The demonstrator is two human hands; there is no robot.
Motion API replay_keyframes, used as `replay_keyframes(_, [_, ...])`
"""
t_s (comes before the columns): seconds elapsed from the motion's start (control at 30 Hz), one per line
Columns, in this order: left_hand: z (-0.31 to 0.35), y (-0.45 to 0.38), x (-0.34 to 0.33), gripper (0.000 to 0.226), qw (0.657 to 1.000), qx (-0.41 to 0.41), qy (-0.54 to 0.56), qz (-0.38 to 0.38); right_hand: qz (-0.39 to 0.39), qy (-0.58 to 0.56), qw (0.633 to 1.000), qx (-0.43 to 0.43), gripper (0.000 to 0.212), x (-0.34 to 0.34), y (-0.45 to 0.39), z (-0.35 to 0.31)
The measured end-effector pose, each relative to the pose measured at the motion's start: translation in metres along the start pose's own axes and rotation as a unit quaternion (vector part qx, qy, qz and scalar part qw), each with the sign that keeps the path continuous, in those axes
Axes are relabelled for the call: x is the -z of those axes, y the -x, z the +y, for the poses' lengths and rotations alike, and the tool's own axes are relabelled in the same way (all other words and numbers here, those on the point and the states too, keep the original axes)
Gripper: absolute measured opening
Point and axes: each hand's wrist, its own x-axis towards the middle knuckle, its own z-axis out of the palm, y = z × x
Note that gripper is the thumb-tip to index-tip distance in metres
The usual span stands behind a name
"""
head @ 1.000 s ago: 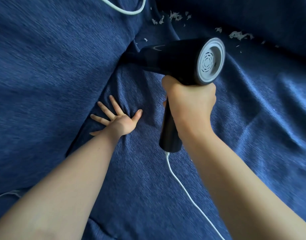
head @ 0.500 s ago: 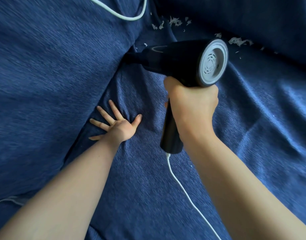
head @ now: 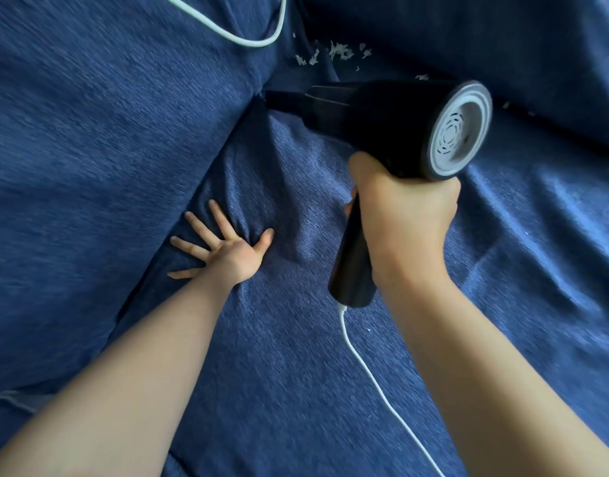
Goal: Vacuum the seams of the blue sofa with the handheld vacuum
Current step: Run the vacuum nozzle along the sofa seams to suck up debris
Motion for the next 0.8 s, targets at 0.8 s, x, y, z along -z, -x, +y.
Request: replay_keyframes(0.8, [0.059, -0.015, 0.001, 0.074, 0.962, -0.105, 0.083, 0.239, -0.01, -0.02, 1.0, -0.009, 0.025, 0.008, -0.044, -0.002])
